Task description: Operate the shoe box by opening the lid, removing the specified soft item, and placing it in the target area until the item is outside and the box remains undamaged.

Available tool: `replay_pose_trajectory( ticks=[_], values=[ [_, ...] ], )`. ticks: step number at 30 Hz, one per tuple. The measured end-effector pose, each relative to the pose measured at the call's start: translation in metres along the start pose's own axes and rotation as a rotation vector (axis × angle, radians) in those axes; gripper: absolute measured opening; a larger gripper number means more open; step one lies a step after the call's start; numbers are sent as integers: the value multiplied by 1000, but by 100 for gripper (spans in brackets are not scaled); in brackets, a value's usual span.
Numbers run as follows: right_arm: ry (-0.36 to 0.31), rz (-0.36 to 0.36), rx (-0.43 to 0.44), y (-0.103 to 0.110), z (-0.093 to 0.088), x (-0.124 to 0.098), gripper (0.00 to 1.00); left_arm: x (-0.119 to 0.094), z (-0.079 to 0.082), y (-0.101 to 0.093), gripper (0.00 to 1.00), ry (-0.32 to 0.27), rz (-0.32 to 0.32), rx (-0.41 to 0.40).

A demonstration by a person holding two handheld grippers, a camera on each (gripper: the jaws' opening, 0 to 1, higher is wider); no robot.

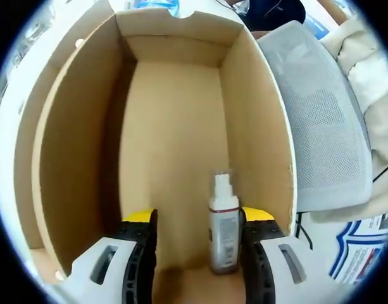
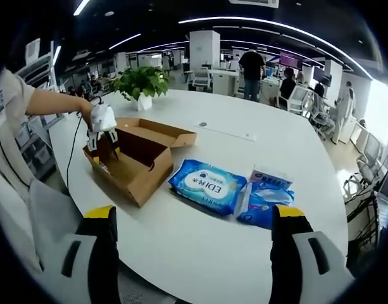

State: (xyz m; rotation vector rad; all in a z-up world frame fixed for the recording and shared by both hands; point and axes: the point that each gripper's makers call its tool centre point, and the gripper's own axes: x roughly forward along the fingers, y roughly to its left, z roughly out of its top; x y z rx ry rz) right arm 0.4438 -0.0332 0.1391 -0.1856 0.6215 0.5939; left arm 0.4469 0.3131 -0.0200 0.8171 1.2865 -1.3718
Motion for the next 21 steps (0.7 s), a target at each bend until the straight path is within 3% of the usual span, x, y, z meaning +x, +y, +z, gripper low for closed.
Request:
replay_pose_trajectory(
  ticks=[4,14,21],
  values=[
    [7,3,-7,1,-1,1,96,-1,0,-3,49,-12,1,-5],
    [5,12,-30,4,4,4,96,-2,-13,0,24,-4,63,8],
    [-3,21,-50,6,10,5,96,-1,-14,3,20,-21,101,36]
  ],
)
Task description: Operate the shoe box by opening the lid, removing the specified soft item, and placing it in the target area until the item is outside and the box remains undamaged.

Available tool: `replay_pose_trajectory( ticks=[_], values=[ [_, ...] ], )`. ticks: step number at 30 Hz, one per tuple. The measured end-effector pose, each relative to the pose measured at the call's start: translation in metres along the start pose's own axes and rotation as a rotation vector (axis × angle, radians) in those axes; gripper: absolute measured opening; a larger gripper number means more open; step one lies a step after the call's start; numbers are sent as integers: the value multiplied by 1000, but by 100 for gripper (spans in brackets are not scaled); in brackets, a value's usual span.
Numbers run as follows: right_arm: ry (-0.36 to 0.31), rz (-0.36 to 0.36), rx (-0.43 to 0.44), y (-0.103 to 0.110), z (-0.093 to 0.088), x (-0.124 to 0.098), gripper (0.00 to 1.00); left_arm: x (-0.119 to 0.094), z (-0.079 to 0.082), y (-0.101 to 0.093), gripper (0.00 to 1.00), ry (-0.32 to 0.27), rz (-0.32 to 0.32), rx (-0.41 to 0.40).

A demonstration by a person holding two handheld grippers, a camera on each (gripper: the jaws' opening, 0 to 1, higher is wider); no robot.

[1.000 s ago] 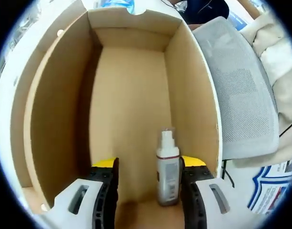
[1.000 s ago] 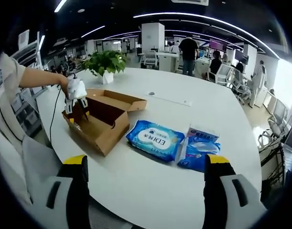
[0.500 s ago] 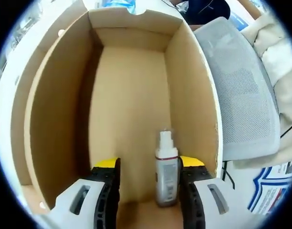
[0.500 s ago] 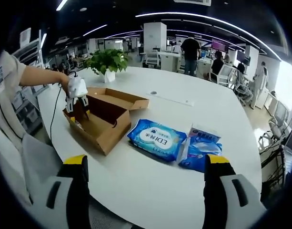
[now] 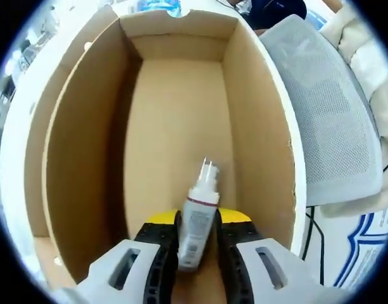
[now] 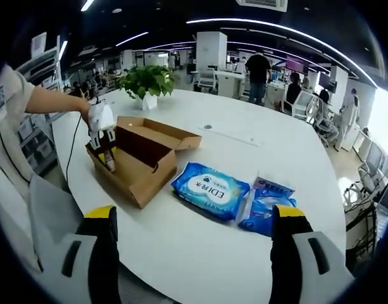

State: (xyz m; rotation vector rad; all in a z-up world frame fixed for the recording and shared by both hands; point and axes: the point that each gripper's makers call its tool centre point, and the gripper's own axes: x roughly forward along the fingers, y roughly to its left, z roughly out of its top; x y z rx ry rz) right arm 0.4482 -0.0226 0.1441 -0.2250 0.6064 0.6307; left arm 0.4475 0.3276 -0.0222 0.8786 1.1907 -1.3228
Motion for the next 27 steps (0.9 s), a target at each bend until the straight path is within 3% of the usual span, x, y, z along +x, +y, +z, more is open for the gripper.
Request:
replay_pose_trajectory(
  ticks=[17,27],
  values=[
    [-18,24,-22,5,5,0,93,-7,4,6,17,6,43,-23],
    [-50,54,-43,11,16,2,92,-25,22,8,17,-52,85,-21]
  ],
)
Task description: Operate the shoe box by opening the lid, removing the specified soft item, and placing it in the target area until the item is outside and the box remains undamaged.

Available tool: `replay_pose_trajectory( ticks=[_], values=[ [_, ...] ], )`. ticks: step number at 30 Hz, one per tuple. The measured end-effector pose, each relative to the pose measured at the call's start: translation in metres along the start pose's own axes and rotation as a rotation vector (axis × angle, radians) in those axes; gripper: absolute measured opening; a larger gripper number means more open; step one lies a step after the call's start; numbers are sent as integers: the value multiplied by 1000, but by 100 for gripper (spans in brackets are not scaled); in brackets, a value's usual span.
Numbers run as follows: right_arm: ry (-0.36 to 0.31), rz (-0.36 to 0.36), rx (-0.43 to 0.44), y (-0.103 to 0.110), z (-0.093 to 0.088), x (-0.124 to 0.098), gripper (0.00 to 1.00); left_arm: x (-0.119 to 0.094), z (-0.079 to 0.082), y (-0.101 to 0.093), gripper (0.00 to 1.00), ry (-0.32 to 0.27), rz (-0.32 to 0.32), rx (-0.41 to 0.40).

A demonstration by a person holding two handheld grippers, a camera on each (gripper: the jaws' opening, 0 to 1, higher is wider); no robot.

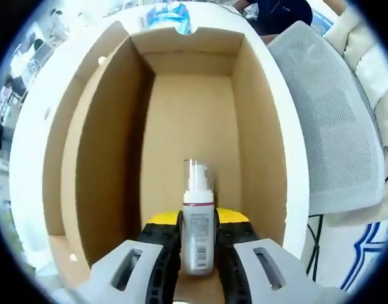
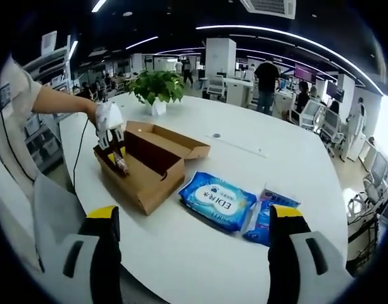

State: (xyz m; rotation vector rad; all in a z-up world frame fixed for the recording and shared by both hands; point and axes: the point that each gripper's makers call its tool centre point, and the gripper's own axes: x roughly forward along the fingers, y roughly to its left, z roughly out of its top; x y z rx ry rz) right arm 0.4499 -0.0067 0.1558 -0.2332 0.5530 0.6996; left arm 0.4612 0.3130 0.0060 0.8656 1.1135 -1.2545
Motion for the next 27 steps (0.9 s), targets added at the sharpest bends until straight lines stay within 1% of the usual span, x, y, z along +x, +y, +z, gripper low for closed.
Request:
replay_pose_trajectory(
  ticks=[6,8,10,11,12,14,19,21,27],
  values=[
    [-22,39,-46,9,8,4,90,-12,14,0,17,-45,26,12],
    [-32,48,-57,12,11,6,86,-16,18,0,17,-59,34,15],
    [-44,69,-63,18,14,8,81,-19,24,-1,17,-76,40,15],
    [-49,80,-71,21,16,9,77,-21,26,-2,17,-83,44,19],
    [-56,92,-89,25,18,11,76,-22,30,-2,17,-93,49,26],
    [-53,108,-111,30,20,14,76,-26,36,-3,17,-110,53,31],
    [-62,150,-135,44,25,23,75,-33,48,-5,17,-138,65,54],
    [-70,166,-166,50,28,27,72,-35,53,-7,17,-151,68,67],
    [-78,206,-200,65,31,33,65,-39,66,-13,17,-179,71,107]
  ],
)
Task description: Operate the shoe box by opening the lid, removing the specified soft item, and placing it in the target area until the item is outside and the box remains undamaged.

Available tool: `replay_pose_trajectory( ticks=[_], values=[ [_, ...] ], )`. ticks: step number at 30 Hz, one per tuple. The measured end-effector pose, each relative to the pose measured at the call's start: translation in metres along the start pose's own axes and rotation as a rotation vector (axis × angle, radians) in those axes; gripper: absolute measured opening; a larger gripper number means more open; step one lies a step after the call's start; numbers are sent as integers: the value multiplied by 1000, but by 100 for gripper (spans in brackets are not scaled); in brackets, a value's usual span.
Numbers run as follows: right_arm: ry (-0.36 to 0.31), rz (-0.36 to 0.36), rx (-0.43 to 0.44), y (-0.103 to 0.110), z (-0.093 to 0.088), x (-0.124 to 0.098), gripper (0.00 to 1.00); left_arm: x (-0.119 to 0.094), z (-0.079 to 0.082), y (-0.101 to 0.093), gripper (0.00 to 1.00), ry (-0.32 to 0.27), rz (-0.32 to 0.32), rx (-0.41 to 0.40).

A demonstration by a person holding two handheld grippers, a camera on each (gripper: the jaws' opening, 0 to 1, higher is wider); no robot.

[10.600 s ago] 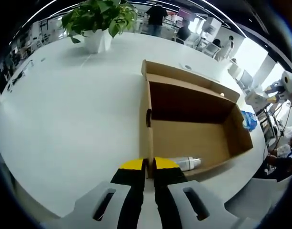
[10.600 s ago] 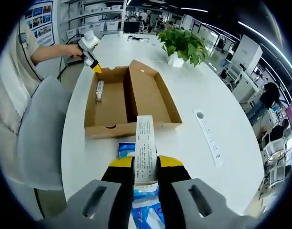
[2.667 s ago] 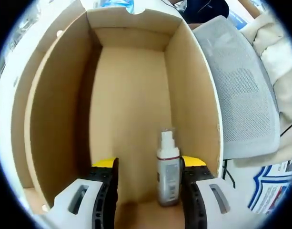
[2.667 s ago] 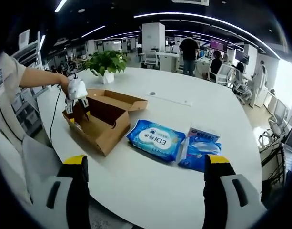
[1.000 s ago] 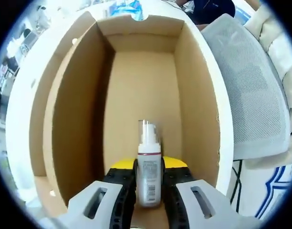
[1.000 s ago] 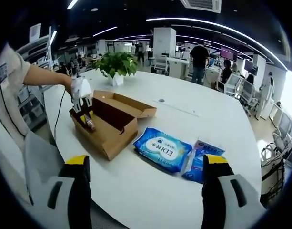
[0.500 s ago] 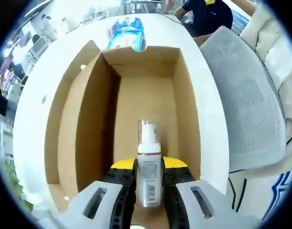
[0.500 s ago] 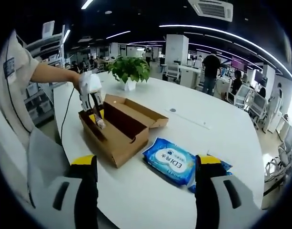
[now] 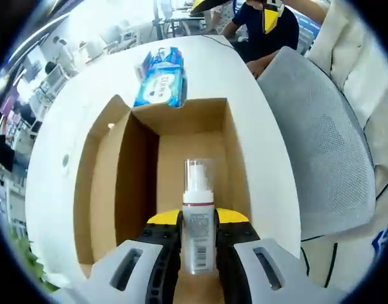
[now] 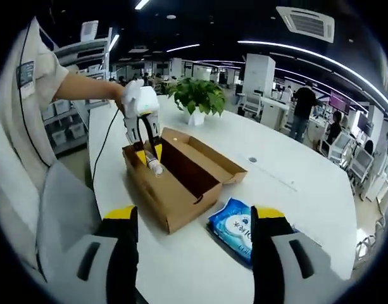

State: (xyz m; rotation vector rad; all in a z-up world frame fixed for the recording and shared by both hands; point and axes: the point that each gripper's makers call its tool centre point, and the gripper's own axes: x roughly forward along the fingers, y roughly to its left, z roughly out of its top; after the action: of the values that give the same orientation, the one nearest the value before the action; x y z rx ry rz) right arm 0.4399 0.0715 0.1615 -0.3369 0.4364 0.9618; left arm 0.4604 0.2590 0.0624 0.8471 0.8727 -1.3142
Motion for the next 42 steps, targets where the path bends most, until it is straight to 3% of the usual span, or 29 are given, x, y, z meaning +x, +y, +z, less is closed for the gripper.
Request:
replay_pose_trajectory(
  ticks=[19,26,42],
  values=[
    [-29,105,-67,25,14,22,41,-9,45,-13,17,-103,13,89],
    [-39,136,-99,34,19,31,44,-13,61,-20,17,-140,19,117],
    [-46,213,-158,52,24,48,35,-13,94,-35,17,-217,-10,171]
  ],
)
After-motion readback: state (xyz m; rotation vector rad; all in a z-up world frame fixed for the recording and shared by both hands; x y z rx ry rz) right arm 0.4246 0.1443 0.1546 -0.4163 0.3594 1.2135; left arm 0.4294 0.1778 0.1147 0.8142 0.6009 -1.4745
